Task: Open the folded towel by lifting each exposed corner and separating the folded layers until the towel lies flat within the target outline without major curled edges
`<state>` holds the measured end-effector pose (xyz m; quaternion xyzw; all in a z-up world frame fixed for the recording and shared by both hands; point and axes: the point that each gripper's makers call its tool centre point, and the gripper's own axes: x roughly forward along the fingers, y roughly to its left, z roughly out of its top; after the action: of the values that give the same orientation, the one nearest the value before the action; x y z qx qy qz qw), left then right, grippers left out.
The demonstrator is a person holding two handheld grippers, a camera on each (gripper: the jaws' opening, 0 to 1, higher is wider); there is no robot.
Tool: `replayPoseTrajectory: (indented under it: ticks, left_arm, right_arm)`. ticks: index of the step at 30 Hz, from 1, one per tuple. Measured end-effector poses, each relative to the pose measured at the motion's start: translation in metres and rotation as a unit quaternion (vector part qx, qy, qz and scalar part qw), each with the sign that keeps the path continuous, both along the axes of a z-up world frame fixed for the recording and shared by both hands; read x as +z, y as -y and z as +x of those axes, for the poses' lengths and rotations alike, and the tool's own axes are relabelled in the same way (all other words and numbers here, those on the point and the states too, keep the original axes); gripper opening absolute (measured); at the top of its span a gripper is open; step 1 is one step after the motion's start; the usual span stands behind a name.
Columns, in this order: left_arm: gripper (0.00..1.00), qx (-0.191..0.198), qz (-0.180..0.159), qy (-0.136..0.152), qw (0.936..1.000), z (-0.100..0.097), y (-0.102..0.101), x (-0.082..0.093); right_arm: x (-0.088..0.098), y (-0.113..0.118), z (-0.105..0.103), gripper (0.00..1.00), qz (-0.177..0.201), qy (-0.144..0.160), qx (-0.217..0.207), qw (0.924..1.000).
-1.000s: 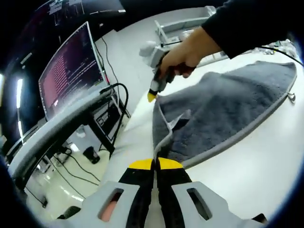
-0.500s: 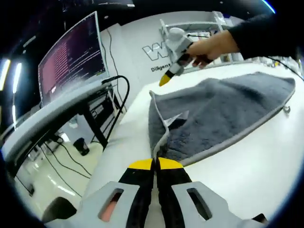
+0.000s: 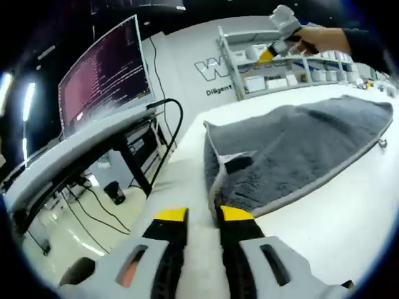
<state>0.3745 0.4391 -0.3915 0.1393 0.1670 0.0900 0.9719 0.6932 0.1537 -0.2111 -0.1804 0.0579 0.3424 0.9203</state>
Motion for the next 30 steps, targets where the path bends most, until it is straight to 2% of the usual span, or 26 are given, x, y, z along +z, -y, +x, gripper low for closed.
replayPoseTrajectory:
  ticks: [2,4,5,7,8,9,10,12,15,17,21,22,23,24,26,28,30]
  left_arm:
    - [0.51,-0.003,0.011,0.049,0.9987,0.005,0.006,0.029]
    - [0.61,-0.013,0.01,0.079,0.9968,0.009,0.018,0.05]
    - [0.7,-0.025,0.009,0.091,0.9955,0.013,0.025,0.059]
    - [0.92,-0.047,-0.006,0.077,0.9959,0.023,0.038,0.063]
    - [0.97,-0.055,-0.019,0.061,0.9965,0.029,0.044,0.061]
    - [0.94,-0.063,-0.015,0.035,0.9973,0.03,0.047,0.058]
    - [0.95,-0.073,-0.01,0.03,0.9968,0.034,0.052,0.06]
    - [0.93,-0.078,0.007,0.041,0.9961,0.04,0.058,0.068]
    - [0.92,-0.093,0.013,0.032,0.995,0.045,0.071,0.072]
    - [0.92,-0.11,-0.007,0.04,0.9932,0.049,0.08,0.078]
    - [0.88,-0.121,-0.031,0.036,0.9915,0.059,0.087,0.079]
    - [0.88,-0.121,-0.033,0.035,0.9914,0.061,0.087,0.079]
    - [0.86,-0.125,-0.036,0.03,0.9911,0.064,0.09,0.078]
    - [0.84,-0.128,-0.038,0.027,0.9907,0.065,0.092,0.078]
    - [0.84,-0.135,-0.055,0.032,0.9888,0.072,0.098,0.082]
    - [0.85,-0.138,-0.056,0.032,0.9883,0.078,0.102,0.084]
    - [0.85,-0.136,-0.054,0.03,0.9887,0.082,0.103,0.086]
  right_arm:
    - [0.001,0.027,-0.003,0.99,0.031,-0.032,-0.014,0.9989]
    - [0.002,0.051,-0.008,0.99,0.038,-0.034,-0.017,0.9986]
    - [0.002,0.064,-0.009,0.99,0.039,-0.03,-0.025,0.9985]
    - [-0.002,0.09,-0.007,0.99,0.034,-0.013,-0.052,0.998]
    - [-0.014,0.105,-0.012,0.99,0.014,-0.016,-0.063,0.9978]
    - [-0.021,0.112,-0.016,0.99,0.014,-0.021,-0.062,0.9977]
    - [-0.025,0.117,-0.02,0.99,0.016,-0.021,-0.063,0.9977]
    - [-0.031,0.135,-0.03,0.99,0.019,-0.024,-0.07,0.9971]
    - [-0.029,0.17,-0.044,0.99,0.033,-0.015,-0.084,0.9958]
    - [-0.028,0.198,-0.049,0.99,0.039,-0.012,-0.104,0.9938]
    - [-0.039,0.268,-0.055,0.99,0.048,-0.032,-0.157,0.986]
    - [-0.04,0.273,-0.055,0.99,0.048,-0.032,-0.161,0.9853]
    - [-0.048,0.3,-0.057,0.99,0.049,-0.038,-0.176,0.9824]
    - [-0.05,0.305,-0.058,0.99,0.05,-0.039,-0.181,0.9813]
    - [-0.065,0.347,-0.058,0.98,0.053,-0.049,-0.219,0.973]
    - [-0.087,0.381,-0.057,0.92,0.052,-0.07,-0.243,0.9661]
    - [-0.103,0.402,-0.056,0.81,0.06,-0.086,-0.255,0.9613]
